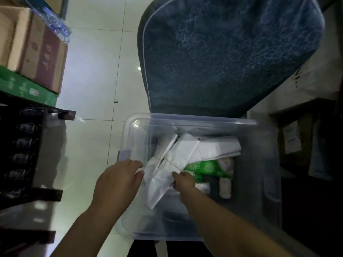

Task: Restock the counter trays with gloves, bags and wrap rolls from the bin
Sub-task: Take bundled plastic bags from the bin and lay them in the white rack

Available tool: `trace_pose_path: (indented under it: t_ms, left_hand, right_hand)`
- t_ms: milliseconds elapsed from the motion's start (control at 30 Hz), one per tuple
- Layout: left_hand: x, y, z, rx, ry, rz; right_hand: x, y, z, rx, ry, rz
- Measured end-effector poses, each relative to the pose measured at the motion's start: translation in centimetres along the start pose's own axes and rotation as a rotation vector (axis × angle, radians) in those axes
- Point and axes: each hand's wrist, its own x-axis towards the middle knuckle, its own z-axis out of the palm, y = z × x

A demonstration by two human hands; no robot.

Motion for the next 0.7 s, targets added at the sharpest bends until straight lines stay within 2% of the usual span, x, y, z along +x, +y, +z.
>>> trace_pose_path:
  t_ms: [233, 400, 600, 700]
  left_hand:
    - [-2.4, -1.1, 1.6, -0.080, -0.008, -0.013]
    - [-3.4, -0.6, 2.3, -0.149, 0.011, -0.043]
    - [-3.1, 3.0, 2.7, -0.205, -0.029, -0.025]
    - [-2.2, 4.4, 2.5, -0.375, -0.122, -0.123]
  right_hand:
    - [0.1, 0.8, 0.4, -0.021, 0.115, -0.123]
    - [-3.3, 1.2, -2.0, 0.060, 0.078, -0.182]
    - [-9.6, 0.3, -5.4, 0.189, -0.202, -0.384]
    - [-11.5, -0.6, -5.7, 0.228, -0.358, -0.465]
